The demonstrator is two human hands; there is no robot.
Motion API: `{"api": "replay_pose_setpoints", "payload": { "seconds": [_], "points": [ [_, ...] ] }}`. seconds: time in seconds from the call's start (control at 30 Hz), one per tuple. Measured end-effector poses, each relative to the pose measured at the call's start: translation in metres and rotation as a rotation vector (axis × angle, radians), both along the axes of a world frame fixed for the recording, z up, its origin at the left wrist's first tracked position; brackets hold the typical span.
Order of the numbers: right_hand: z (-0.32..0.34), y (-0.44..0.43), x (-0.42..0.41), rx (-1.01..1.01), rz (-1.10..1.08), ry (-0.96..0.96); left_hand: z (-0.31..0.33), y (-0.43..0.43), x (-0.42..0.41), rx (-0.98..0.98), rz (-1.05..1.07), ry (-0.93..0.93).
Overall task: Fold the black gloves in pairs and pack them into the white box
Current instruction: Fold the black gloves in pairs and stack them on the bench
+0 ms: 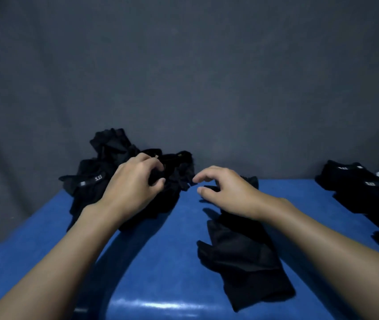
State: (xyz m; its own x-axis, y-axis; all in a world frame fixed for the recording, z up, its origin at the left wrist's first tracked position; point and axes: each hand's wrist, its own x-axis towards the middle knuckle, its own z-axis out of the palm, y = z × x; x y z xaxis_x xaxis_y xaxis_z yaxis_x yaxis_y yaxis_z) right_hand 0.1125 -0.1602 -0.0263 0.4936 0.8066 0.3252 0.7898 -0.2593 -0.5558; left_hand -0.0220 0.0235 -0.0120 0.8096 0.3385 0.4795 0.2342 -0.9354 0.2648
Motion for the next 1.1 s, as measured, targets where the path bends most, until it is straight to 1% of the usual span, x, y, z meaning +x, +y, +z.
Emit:
{"api": "replay_pose_setpoints", "payload": {
  "seconds": [0.17,0.3,0.43,0.53,0.7,0.8,0.87,0.93,1.1],
  "points": [
    [-0.002,0.039,0.0,-0.023,0.034,0.038,0.0,0.034,-0.008,0.026,0.011,0.047],
    [-0.009,0.066,0.002,-0.07,0.057,0.053,-0.003,0.053,-0.011,0.089,0.007,0.076],
    [-0.014,0.087,0.0,-0.055,0.079,0.131,-0.006,0.067,-0.011,0.058,-0.013,0.108],
    [-0.015,0.098,-0.004,0.017,0.111,0.2,-0.007,0.067,-0.009,0.046,-0.023,0.1],
    [-0.012,0.108,-0.005,0.077,0.079,0.212,-0.008,0.067,-0.007,0.034,-0.028,0.084],
    [-0.005,0.105,-0.009,0.199,0.052,0.308,-0.003,0.065,-0.01,0.014,-0.034,0.054],
    [0.003,0.099,-0.011,0.321,0.05,0.422,0.002,0.063,-0.013,0.002,-0.045,0.01],
    [0.011,0.09,-0.012,0.425,0.056,0.497,0.007,0.057,-0.016,-0.017,-0.065,-0.045],
    [0.03,0.061,-0.011,0.539,0.005,0.505,0.019,0.029,-0.019,-0.051,-0.148,-0.185]
  ]
}}
